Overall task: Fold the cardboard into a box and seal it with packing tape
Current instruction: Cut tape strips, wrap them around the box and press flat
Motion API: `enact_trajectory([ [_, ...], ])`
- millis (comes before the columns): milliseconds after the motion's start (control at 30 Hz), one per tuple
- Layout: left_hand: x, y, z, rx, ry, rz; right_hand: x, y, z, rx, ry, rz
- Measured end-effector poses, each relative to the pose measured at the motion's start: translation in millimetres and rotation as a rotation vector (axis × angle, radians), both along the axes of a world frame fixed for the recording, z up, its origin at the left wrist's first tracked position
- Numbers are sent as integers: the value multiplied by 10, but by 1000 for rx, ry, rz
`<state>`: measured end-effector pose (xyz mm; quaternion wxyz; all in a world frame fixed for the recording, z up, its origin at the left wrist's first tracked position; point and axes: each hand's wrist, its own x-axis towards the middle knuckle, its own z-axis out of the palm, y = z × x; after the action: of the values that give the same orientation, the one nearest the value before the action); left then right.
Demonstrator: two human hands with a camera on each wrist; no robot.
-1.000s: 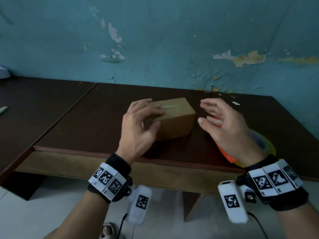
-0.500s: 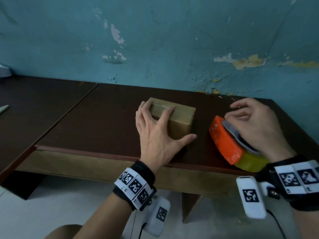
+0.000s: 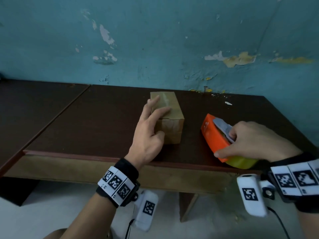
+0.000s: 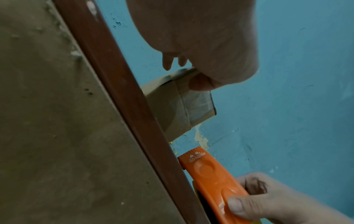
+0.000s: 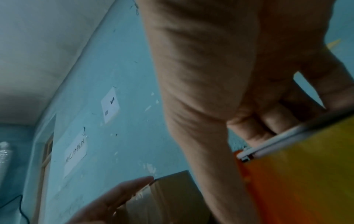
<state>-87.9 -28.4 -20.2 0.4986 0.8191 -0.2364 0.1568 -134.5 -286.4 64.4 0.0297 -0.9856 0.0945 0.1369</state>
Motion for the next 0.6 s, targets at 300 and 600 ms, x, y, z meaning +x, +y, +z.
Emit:
enact_trajectory([
  [300,47,99,-20,23,-89,-51,-74,-35,69,415,-488,-41],
  [600,-13,60,-8,-103,-176,96,-187,48,229,810,-989,295],
])
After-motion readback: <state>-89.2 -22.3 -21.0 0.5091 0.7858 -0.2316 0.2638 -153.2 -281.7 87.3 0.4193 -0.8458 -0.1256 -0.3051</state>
